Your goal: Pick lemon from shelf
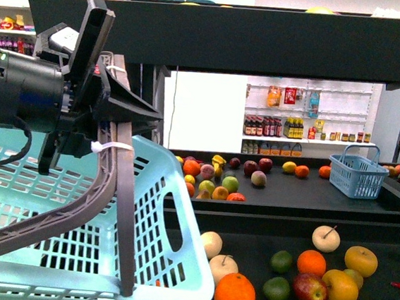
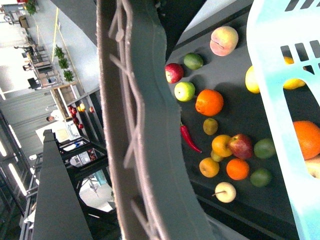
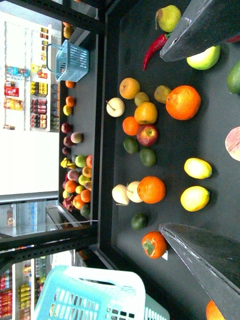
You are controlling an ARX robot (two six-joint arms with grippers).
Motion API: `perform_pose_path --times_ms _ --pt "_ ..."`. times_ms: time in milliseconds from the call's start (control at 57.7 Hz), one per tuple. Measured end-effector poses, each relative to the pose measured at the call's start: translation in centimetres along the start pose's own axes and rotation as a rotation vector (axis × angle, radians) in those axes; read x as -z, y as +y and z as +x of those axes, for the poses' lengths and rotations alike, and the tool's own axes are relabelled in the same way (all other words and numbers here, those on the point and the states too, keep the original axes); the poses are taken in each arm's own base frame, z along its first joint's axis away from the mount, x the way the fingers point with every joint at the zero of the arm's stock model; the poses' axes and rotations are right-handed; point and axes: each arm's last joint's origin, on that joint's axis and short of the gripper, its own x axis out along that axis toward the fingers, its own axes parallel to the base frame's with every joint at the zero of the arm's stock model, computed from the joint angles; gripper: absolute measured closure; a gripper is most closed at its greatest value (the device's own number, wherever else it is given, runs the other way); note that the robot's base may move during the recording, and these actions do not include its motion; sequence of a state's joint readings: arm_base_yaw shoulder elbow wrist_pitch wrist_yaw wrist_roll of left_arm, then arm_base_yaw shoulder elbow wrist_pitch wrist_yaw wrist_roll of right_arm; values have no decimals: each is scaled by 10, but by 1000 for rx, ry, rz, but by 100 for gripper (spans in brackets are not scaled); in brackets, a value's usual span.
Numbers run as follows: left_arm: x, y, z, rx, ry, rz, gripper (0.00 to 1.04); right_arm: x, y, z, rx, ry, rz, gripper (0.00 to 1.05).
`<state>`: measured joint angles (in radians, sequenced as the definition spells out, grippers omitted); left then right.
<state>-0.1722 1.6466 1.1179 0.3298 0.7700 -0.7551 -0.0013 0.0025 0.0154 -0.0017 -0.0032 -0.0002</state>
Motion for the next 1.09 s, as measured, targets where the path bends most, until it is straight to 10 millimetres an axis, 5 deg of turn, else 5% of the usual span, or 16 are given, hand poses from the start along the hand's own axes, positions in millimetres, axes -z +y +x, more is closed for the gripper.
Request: perform_pose_path --times_ms 520,1092 --pt "14 -25 32 88 10 12 96 0 0 0 0 0 0 7" --pt "26 -23 46 39 14 -30 96 2 0 0 28 39 -16 7"
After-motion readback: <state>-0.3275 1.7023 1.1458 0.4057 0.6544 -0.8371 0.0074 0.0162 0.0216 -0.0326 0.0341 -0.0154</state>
